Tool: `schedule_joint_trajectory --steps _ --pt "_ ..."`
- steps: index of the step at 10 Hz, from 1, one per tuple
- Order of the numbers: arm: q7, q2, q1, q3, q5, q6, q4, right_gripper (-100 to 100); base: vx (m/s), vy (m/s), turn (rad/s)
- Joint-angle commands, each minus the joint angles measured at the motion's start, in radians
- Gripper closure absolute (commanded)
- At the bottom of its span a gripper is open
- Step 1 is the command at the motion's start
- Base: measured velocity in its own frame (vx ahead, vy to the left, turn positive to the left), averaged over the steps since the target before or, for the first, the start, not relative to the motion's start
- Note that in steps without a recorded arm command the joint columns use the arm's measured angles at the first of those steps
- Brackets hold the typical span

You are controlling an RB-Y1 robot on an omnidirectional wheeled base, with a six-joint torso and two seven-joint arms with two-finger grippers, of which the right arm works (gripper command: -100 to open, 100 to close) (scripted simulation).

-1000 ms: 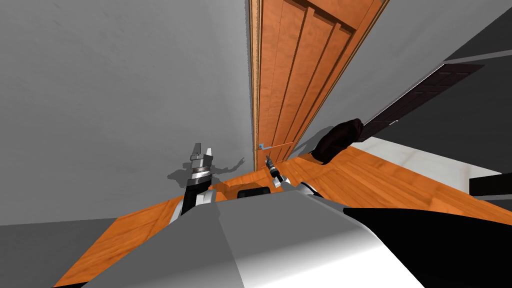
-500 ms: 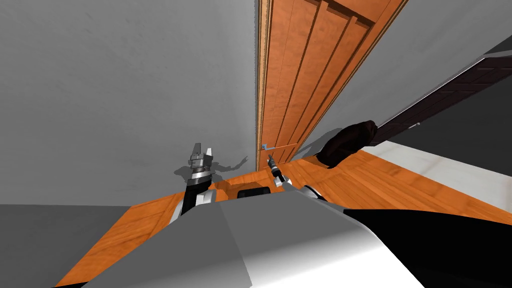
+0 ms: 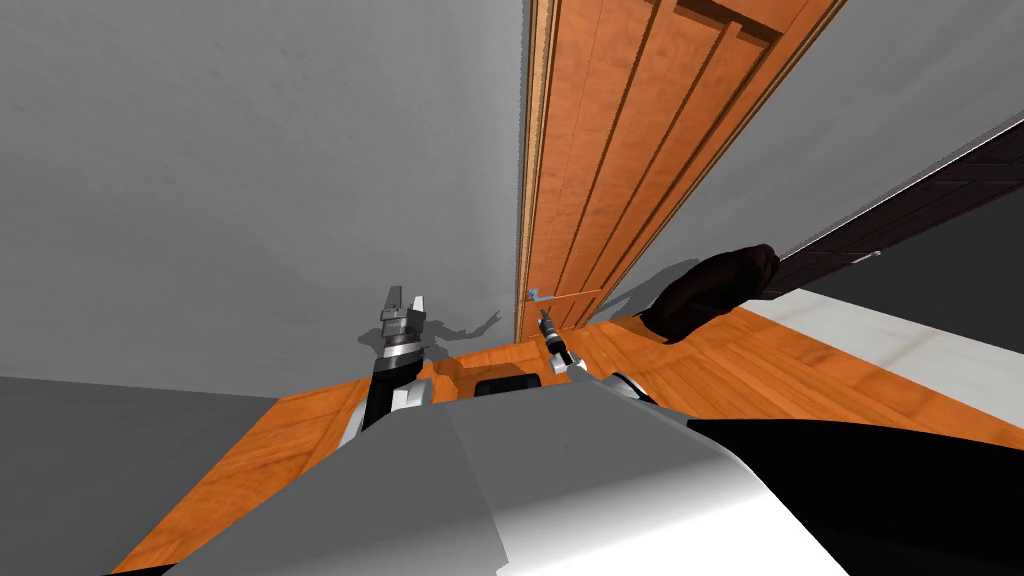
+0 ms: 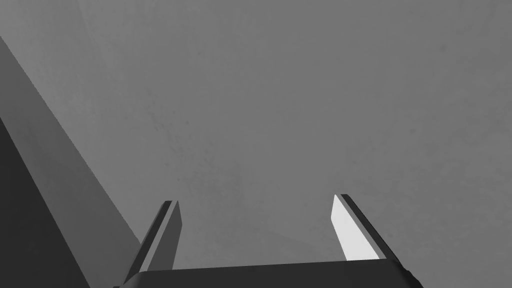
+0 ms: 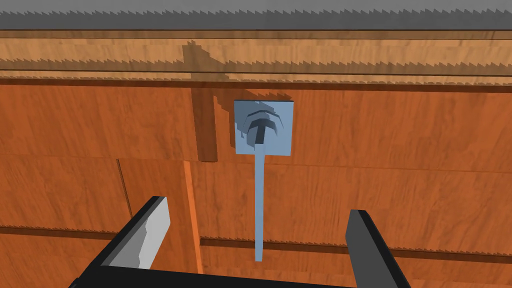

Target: Pull the door open

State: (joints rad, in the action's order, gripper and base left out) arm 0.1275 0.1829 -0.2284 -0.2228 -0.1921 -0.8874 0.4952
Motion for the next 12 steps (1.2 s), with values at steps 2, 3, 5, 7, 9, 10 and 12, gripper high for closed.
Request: schedule_joint_trajectory --steps 2,3,5,7,9,10,12 --pt "0.012 -0.002 -0.033 0.002 0.000 -0.035 -0.079 -100 0.001 0.001 -0.009" --pt "0.012 -0.002 -0.033 0.002 0.000 -0.035 -0.079 -100 0.000 0.000 0.000" --pt "0.010 0.009 -0.024 0.047 -0.002 -0.036 -0.081 -100 0.024 0.004 0.236" --pt "0.009 0.019 -0.016 0.091 -0.003 -0.038 -0.083 -100 0.024 0.001 0.111" --pt "0.007 0.029 -0.007 0.133 -0.004 -0.039 -0.085 -100 0.055 -0.015 0.258" --pt "0.007 0.029 -0.007 0.133 -0.004 -0.039 -0.109 -100 0.039 -0.023 0.073" --pt "0.005 0.039 0.000 0.173 -0.005 -0.040 -0.087 -100 0.018 -0.011 0.129"
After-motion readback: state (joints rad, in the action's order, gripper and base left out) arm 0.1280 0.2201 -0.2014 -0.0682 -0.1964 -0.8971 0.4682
